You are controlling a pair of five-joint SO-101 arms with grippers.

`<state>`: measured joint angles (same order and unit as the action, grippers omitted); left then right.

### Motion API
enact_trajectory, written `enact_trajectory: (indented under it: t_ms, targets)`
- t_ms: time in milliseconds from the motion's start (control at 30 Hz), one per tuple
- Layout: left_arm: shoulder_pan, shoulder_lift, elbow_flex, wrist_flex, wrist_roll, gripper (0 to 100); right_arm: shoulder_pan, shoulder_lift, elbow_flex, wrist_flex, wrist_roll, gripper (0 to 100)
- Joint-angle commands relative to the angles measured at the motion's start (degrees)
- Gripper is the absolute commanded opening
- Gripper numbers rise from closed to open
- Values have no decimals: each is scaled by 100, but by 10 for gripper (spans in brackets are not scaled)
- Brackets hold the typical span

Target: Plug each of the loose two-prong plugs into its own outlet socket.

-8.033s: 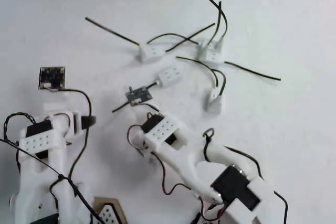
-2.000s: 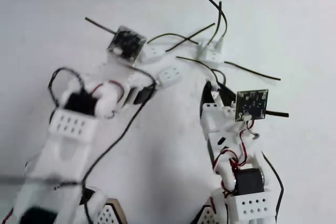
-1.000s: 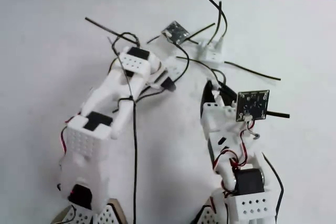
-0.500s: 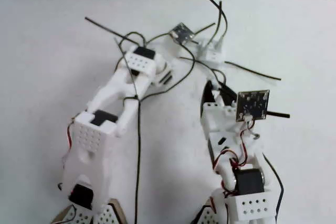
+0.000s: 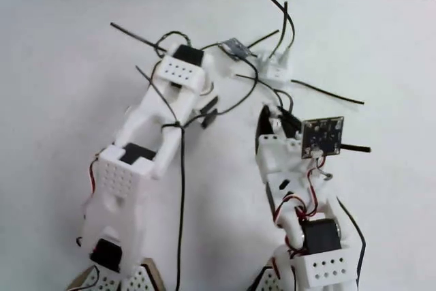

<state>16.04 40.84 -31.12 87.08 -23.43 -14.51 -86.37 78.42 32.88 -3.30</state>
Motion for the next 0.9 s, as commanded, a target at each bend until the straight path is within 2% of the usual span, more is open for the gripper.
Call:
enact_trajectory:
  t_ms: [0, 200, 333, 433, 600, 700, 867]
  targets:
    - [312, -400, -237, 545, -44, 23, -330, -40, 18, -101, 62, 17]
    - [347, -1262, -211, 888, -9, 23, -391, -40, 26, -101, 343, 17]
    - [338, -1640, 475, 712, 105, 23, -374, -40, 26, -110, 352, 17]
    - [365, -2070, 1451, 193, 123, 23, -374, -40, 26, -110, 352, 17]
    - [330, -3134, 3332, -1257, 105, 28, -365, -40, 26, -119, 352, 17]
    - [321, -3503, 4088, -1899, 105, 98, -365, -40, 26, -119, 343, 17]
    - [189, -3855, 4369, -2013, 149, 289, -400, -40, 0, -101, 352, 17]
